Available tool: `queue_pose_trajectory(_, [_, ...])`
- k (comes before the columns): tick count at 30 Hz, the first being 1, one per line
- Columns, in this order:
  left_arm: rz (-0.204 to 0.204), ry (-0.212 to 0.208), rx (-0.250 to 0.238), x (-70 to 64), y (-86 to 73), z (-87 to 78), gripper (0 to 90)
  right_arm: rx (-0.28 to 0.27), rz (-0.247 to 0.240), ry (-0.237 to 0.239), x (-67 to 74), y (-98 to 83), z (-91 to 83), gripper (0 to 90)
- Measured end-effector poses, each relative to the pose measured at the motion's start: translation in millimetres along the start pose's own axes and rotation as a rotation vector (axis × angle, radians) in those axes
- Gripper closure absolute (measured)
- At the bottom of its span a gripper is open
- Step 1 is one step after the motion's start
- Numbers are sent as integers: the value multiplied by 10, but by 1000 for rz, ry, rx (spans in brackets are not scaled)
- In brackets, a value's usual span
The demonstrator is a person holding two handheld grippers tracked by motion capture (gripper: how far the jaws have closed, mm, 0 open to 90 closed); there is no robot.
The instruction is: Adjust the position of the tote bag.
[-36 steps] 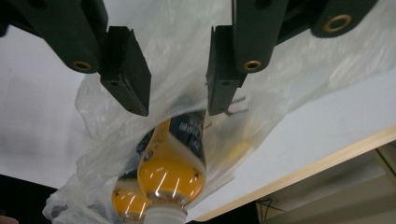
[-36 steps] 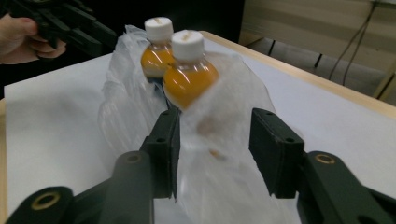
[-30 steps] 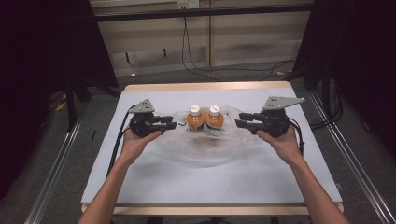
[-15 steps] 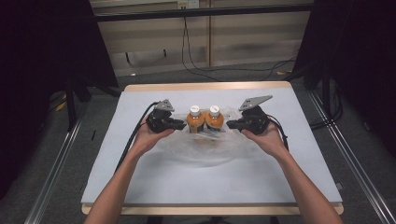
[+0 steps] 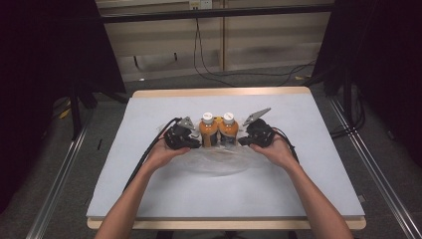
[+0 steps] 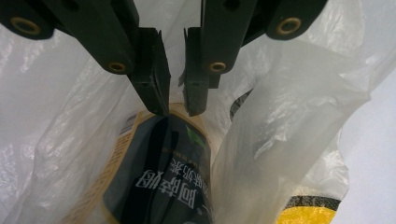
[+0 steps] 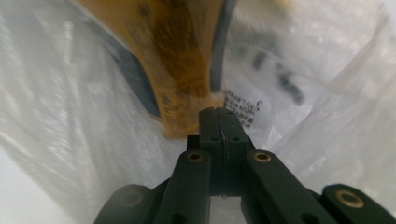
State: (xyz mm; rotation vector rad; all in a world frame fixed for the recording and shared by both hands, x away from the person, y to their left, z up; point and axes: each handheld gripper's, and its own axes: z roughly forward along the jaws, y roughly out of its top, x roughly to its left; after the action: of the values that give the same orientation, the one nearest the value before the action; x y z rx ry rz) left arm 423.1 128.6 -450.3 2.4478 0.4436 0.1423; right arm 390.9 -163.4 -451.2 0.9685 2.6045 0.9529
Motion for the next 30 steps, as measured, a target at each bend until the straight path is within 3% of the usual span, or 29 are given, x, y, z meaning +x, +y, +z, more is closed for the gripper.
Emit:
queue_pose_trajectory(6, [19,20,65,-22,-63,77,801,68,-18,-28,-9,-55,92,896])
queue_pose_trajectory(7, [46,30,97,-25,-76,91,801,84,-21,-47,-6,-74,99,890])
queue_pose_trajectory(9, [49,33,106,-64,-95,83,799,110,-27,-42,-3,-121,115,893])
queue_pose_trajectory(11, [69,36,119,-94,-121,56,790,103,-22,-39,-18,-160,85,893])
queue_pose_trajectory(16, [74,46,133,-45,-186,-2,793,123,-20,-52,-75,-221,12,832])
queue_pose_trajectory(18, [66,54,143,-45,-193,-11,804,144,-46,-63,-89,-235,-18,840])
queue_pose_trajectory(22, [104,71,206,16,-194,-49,898,183,-87,-80,-135,-270,-72,879])
queue_pose_trajectory(26, [90,73,213,78,-232,-81,900,238,-120,-132,-209,-309,-131,900])
queue_pose_trajectory(28, [82,77,214,84,-237,-84,900,254,-125,-130,-244,-318,-151,900])
queue_pose_trajectory(30, [100,88,226,92,-231,-87,900,264,-130,-133,-266,-326,-167,900])
